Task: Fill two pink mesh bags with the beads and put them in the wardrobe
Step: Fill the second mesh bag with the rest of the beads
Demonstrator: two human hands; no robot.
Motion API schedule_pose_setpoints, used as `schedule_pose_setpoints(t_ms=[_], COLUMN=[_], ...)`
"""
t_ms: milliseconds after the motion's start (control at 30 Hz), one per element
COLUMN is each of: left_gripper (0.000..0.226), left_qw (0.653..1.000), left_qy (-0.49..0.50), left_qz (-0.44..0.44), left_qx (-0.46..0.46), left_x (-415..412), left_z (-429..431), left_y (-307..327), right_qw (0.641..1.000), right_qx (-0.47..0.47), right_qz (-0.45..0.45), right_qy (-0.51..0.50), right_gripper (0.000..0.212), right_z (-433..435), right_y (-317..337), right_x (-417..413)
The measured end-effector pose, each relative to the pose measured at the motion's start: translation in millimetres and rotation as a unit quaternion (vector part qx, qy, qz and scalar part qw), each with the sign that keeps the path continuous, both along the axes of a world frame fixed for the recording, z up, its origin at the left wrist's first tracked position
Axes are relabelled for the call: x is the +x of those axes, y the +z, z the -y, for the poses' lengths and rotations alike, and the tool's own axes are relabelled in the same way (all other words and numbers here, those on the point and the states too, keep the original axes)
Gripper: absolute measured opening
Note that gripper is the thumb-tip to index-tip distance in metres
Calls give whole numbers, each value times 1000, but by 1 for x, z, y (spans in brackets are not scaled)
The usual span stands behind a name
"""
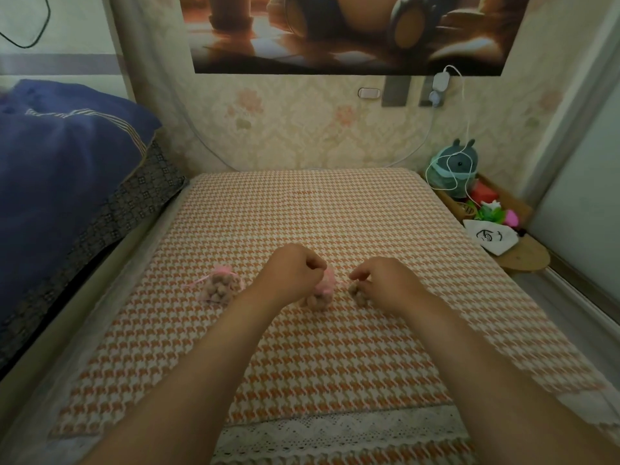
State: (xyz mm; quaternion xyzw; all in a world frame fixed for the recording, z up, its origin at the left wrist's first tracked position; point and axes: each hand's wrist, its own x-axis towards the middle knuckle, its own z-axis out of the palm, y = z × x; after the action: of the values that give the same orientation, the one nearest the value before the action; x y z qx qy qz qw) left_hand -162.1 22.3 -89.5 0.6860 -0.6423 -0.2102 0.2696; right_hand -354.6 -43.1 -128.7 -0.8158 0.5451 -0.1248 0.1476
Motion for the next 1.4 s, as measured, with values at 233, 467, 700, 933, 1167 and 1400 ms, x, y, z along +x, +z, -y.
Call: schedule_pose_setpoints(t_ms=[233, 467, 700, 933, 1167, 1400], left_gripper=[22, 17, 17, 27, 24, 17], left_qw=[1000, 999, 998, 987, 969, 993], left_qy=[5, -32, -8, 70, 62, 45], left_qz=[-10, -13, -47, -145, -235, -107], left_qx=[14, -2, -32, -6, 43, -6], left_x=[15, 24, 27, 26, 35, 32], left_z=[-3, -6, -11, -7, -6, -5], left_y=[0, -3, -12, -14, -16, -11], right_qw=[999, 998, 976, 962, 980, 981], right_qx=[52, 60, -29, 11, -30, -103], right_qz=[4, -30, 215, 253, 147, 40], right_qy=[-7, -18, 2, 104, 129, 157], right_gripper=[25, 15, 18, 14, 14, 15], right_z=[10, 8, -11, -39, -37, -33], right_y=[-8, -4, 31, 43, 38, 44], right_x=[7, 11, 31, 46, 50, 48])
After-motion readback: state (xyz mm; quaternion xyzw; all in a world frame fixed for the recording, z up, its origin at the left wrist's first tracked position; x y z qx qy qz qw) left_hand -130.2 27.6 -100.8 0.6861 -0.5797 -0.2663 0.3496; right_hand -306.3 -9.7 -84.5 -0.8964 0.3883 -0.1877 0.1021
